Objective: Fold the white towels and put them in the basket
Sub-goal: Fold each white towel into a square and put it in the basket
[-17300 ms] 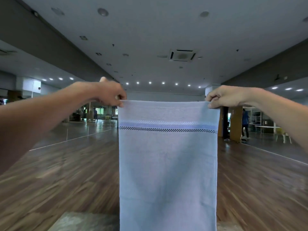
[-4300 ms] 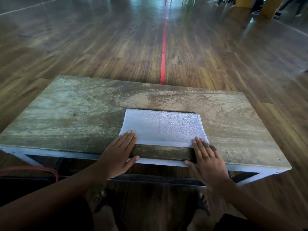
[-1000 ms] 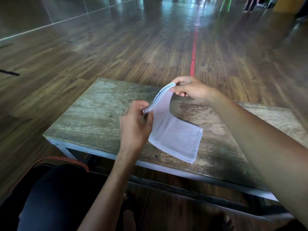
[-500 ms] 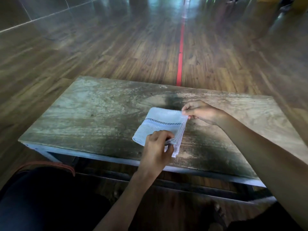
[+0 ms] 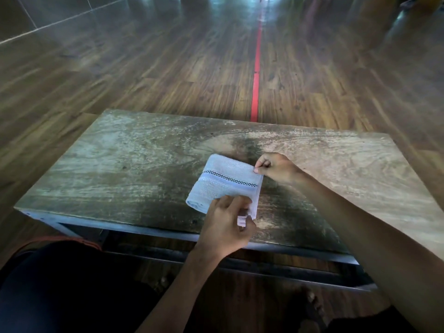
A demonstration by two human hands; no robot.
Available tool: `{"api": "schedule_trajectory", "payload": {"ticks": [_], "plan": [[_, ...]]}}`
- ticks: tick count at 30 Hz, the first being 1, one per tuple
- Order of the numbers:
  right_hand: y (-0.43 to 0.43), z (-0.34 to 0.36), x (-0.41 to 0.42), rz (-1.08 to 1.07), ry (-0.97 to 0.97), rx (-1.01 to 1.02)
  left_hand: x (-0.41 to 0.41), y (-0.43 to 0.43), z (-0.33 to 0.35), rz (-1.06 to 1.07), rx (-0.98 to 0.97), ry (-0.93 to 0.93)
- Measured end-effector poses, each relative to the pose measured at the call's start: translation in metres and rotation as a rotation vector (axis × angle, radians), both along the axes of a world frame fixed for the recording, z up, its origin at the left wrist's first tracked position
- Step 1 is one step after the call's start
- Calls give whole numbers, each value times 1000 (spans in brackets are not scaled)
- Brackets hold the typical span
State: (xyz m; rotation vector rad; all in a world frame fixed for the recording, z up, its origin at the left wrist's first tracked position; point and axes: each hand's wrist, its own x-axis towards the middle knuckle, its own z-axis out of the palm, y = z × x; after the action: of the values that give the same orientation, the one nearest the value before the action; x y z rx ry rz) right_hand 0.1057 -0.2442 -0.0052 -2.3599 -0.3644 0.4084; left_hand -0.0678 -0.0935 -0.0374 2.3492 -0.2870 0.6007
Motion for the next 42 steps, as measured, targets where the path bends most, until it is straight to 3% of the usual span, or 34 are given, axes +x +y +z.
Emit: {"api": "schedule_trajectory", "payload": {"ticks": [3, 7, 12, 15, 20, 25, 28, 32, 38, 42], "plan": [[-1, 8, -15, -21, -122, -93, 21, 25, 20, 92, 55, 84], [13, 19, -61, -74, -357, -273, 75, 68, 32, 112, 353, 254], [47, 4, -128, -16, -284, -360, 107, 88, 20, -128, 779, 286], [49, -12, -138, 49, -215, -481, 96, 92, 13, -210, 858, 193], [25, -5, -120, 195, -292, -548, 71, 84, 15, -112, 787, 419], [-4, 8, -85, 155, -206, -576, 19, 65, 20, 97, 687, 240], [-11, 15, -63, 103, -188, -540, -9, 41, 28, 118, 660, 338], [-15, 22, -55, 4, -268, -515, -17, 24, 28, 184, 648, 306], [-19, 12, -74, -297, -332, -299, 23, 43, 26, 284, 306, 374], [-25, 10, -69, -289, -182, -83, 46, 55, 14, 262, 1, 447]]}}
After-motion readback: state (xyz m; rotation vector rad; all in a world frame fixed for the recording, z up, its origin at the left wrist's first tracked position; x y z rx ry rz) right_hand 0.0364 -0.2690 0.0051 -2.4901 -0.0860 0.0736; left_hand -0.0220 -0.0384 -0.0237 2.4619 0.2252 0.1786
